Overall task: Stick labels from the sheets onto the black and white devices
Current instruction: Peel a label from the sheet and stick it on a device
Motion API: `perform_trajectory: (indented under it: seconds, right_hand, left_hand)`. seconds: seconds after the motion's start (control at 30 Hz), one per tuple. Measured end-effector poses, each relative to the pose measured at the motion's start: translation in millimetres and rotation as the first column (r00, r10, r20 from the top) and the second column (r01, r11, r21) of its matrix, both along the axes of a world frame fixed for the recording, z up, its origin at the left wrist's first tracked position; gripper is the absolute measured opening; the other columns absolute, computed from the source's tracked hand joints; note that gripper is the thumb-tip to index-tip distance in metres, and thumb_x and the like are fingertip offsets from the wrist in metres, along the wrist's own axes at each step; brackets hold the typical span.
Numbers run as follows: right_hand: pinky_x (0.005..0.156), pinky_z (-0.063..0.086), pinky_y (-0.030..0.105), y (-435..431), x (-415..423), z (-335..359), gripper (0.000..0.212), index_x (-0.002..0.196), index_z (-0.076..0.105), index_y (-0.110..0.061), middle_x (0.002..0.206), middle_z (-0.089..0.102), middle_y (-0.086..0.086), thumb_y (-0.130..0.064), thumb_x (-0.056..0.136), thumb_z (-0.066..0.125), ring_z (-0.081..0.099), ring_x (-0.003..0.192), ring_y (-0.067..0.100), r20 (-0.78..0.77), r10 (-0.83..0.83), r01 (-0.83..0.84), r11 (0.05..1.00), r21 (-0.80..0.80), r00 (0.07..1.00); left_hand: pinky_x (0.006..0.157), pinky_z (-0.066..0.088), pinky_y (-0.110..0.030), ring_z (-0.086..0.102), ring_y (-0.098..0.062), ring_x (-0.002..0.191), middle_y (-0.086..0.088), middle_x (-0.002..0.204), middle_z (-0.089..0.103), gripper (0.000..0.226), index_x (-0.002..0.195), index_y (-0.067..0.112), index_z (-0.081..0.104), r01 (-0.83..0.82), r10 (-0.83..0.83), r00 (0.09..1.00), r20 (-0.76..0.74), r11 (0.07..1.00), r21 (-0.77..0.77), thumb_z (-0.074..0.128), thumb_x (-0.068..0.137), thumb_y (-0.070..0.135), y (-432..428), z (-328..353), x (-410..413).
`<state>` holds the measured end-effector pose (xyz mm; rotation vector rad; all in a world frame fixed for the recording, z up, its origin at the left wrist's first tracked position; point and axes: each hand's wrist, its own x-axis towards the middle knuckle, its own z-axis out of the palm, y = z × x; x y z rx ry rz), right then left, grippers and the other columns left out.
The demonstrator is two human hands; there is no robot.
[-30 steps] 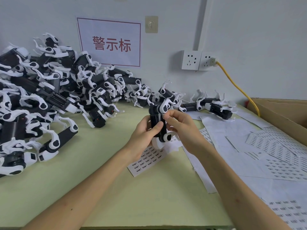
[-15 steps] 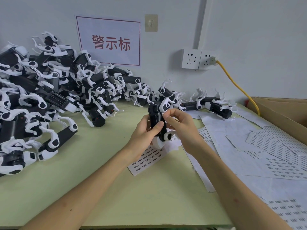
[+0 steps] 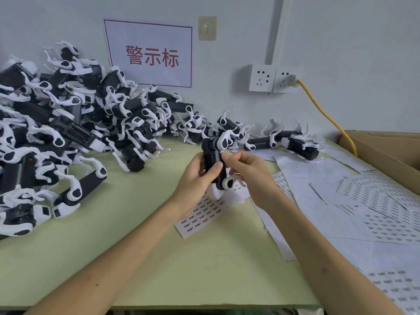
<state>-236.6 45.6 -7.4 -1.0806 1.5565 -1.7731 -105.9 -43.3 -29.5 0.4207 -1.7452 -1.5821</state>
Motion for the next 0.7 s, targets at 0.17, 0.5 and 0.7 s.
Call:
perform_trajectory:
  seconds: [0.17,0.5,0.7]
  right_hand:
    - [0.066,0.048,0.021,4.4,-4.8,3.6,0.014,0.085,0.063,-0.012,0.079,0.063,0.002,-0.018,0.091,0.075,0.057,0.069,0.014,-0.06,0.151,-0.152,0.988,-0.008,0.987]
    - [0.062,0.044,0.019,4.9,2.1,5.6,0.03,0.078,0.057,-0.013,0.071,0.06,-0.002,-0.033,0.098,0.066,0.055,0.062,0.013,-0.112,0.076,-0.077,0.997,-0.008,0.991]
    - [0.058,0.045,0.019,4.0,6.0,5.2,0.031,0.079,0.054,-0.009,0.066,0.058,-0.003,-0.026,0.104,0.058,0.056,0.06,0.012,-0.206,0.089,-0.091,0.996,-0.002,0.974]
  left_hand:
    - [0.083,0.057,-0.04,0.071,-0.017,0.098,0.0,0.108,0.076,0.022,0.123,0.023,0.067,0.117,-0.119,0.993,0.006,0.982,0.146,0.054,0.106,0.027,-0.2,1.9,1.2]
    - [0.087,0.058,-0.052,0.069,-0.023,0.1,-0.002,0.104,0.073,0.025,0.124,0.018,0.067,0.181,-0.178,0.984,-0.033,0.969,0.171,0.05,0.107,0.026,-0.9,3.9,2.3]
    - [0.092,0.058,-0.035,0.071,-0.019,0.109,-0.003,0.117,0.074,0.03,0.13,0.023,0.064,0.144,-0.144,0.99,-0.01,0.985,0.09,0.057,0.101,0.03,0.0,5.0,4.7]
